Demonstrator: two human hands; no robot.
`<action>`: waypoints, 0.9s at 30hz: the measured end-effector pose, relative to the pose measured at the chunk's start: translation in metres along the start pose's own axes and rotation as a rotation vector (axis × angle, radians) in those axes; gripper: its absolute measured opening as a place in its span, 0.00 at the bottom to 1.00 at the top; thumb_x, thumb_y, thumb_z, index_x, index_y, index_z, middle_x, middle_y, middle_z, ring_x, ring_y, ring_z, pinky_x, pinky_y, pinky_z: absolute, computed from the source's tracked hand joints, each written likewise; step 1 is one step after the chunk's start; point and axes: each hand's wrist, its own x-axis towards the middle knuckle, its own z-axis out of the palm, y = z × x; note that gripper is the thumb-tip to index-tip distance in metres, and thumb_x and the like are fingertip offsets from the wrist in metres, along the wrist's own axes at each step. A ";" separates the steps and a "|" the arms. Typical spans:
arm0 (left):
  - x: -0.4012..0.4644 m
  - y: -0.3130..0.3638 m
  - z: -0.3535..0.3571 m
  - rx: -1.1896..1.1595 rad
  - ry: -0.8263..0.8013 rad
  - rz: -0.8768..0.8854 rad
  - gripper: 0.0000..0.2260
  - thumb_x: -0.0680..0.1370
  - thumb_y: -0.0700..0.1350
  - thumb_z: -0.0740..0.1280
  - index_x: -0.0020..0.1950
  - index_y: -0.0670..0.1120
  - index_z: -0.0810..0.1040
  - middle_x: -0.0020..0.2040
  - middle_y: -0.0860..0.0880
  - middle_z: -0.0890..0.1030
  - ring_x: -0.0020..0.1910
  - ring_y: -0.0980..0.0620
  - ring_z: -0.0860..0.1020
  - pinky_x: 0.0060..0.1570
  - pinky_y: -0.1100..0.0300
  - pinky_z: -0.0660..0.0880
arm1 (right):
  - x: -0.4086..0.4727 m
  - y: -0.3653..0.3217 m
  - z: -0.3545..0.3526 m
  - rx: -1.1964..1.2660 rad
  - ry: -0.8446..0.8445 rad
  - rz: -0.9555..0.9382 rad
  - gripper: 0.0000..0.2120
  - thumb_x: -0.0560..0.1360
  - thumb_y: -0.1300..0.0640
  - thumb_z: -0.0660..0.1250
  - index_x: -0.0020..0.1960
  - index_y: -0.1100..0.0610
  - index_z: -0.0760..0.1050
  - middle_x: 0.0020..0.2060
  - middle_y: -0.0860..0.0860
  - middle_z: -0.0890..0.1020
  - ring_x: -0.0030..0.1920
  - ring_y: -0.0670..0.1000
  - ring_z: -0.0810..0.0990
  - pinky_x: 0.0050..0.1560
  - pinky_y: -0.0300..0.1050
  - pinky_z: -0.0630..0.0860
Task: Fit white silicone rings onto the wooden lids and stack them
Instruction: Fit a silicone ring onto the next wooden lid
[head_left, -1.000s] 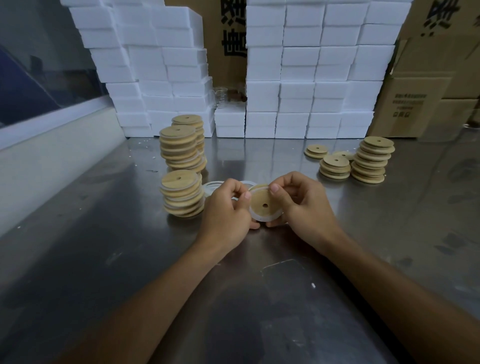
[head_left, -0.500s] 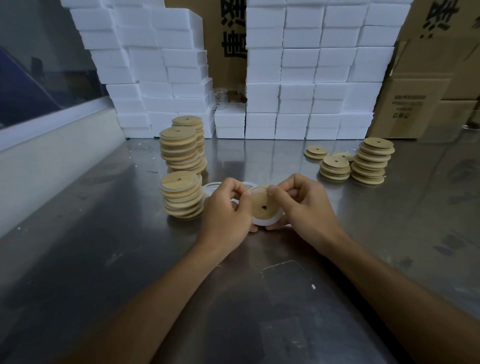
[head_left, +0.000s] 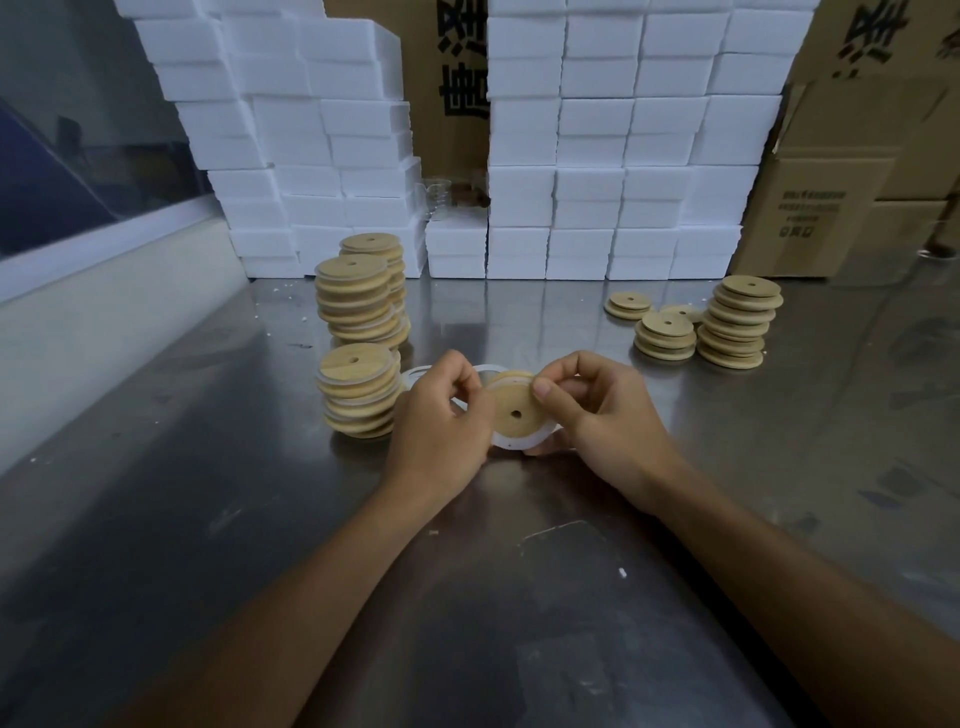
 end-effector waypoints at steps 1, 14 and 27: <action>0.000 -0.001 0.000 0.055 0.003 0.045 0.09 0.76 0.39 0.63 0.37 0.46 0.69 0.29 0.52 0.74 0.23 0.55 0.72 0.26 0.55 0.72 | 0.000 0.001 0.000 -0.037 0.007 -0.022 0.03 0.79 0.65 0.65 0.46 0.63 0.75 0.36 0.57 0.83 0.35 0.51 0.84 0.34 0.48 0.83; -0.002 -0.003 -0.003 0.265 -0.175 0.153 0.25 0.72 0.70 0.59 0.33 0.49 0.72 0.28 0.53 0.73 0.32 0.50 0.74 0.36 0.45 0.74 | 0.001 0.002 0.000 -0.142 -0.114 -0.144 0.13 0.78 0.71 0.63 0.42 0.56 0.76 0.32 0.51 0.82 0.33 0.42 0.78 0.36 0.33 0.73; -0.006 0.009 0.000 0.035 0.037 0.208 0.25 0.76 0.62 0.62 0.37 0.38 0.73 0.31 0.42 0.75 0.33 0.43 0.73 0.36 0.44 0.71 | 0.003 -0.003 0.003 0.312 -0.134 0.221 0.15 0.79 0.55 0.67 0.34 0.52 0.82 0.37 0.52 0.85 0.37 0.48 0.85 0.36 0.38 0.79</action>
